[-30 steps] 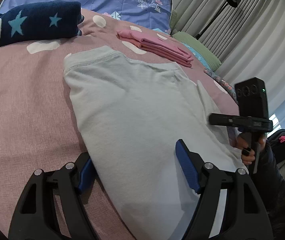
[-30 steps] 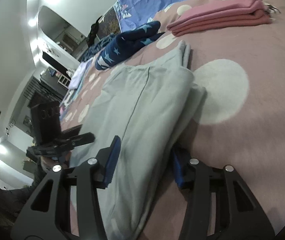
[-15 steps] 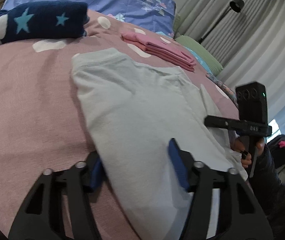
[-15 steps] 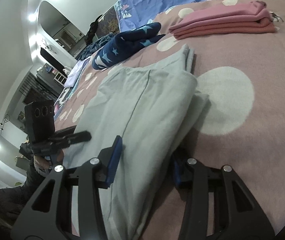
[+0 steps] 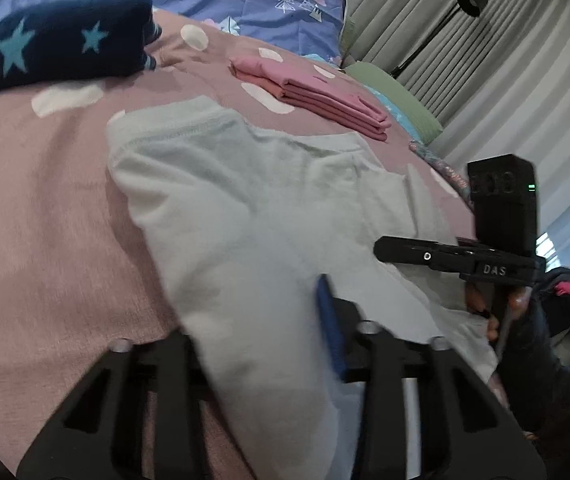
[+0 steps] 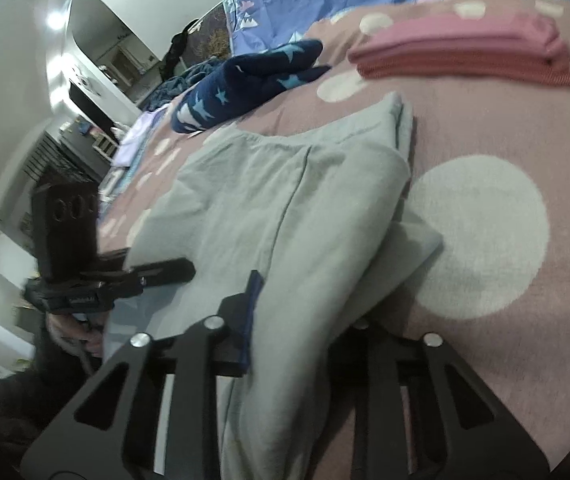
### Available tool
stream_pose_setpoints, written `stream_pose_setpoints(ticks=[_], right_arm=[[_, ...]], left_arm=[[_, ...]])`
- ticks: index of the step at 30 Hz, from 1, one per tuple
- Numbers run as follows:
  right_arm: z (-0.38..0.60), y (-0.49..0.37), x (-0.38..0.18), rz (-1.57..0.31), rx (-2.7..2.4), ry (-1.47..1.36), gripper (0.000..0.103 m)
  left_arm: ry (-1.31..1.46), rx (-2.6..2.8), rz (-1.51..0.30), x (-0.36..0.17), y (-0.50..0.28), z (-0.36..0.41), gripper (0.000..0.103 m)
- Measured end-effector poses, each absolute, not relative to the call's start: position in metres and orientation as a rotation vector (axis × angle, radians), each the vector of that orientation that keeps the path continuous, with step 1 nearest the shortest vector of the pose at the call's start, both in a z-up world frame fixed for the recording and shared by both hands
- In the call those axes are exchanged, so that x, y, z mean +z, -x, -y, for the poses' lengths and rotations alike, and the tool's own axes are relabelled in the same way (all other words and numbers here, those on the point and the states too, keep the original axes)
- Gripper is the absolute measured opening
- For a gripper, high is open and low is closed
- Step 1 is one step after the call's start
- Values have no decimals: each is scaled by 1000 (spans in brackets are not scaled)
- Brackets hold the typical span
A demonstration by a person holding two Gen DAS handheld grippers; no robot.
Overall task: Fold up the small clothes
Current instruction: 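Lift the grey shirt with both tools toward the floral folded garment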
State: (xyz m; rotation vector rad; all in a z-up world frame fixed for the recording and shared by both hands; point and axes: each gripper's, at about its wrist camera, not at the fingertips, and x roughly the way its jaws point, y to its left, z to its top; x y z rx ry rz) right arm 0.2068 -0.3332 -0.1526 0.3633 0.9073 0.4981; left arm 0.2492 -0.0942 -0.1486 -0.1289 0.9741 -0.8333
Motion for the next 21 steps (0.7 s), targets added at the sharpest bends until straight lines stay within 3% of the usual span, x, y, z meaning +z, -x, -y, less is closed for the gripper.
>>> stream_pose_setpoints(ticks=[4, 11, 21], right_arm=[[321, -178, -118, -805, 419, -286, 15], [331, -93, -28, -551, 341, -188, 15], [436, 16, 41, -362, 108, -175, 15]], left_arm=[[37, -823, -868, -116, -226, 102, 19], [-45, -890, -659, -26, -170, 130, 19], [-169, -1084, -518, 47, -108, 266, 19]])
